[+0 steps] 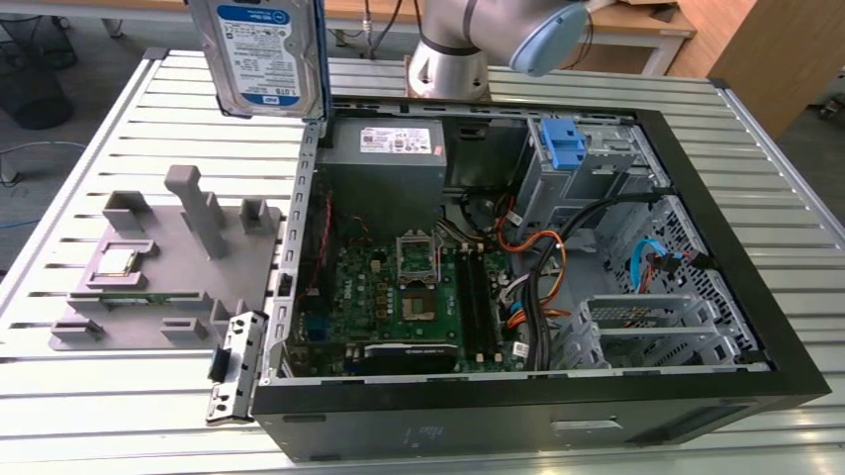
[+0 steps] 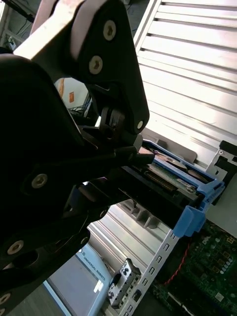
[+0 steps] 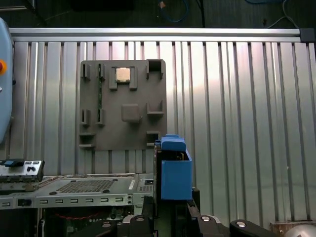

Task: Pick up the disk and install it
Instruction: 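Pick up the disk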

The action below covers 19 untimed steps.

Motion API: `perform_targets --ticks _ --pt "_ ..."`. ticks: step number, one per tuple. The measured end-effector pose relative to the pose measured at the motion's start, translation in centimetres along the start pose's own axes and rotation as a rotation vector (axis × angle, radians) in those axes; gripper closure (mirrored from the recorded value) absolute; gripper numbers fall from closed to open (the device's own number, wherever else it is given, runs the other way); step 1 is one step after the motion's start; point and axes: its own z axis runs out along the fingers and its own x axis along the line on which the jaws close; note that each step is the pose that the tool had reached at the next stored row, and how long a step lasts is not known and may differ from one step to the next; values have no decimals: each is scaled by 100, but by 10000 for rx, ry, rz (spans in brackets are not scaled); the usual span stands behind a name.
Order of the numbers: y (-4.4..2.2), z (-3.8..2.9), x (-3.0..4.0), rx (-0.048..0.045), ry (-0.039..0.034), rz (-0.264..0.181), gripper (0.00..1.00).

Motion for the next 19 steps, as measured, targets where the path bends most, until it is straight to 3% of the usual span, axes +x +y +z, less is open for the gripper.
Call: perform_targets --ticks 7,19 --pt "-137 -11 -5 0 0 1 65" --pt "-463 -36 -18 0 0 1 65"
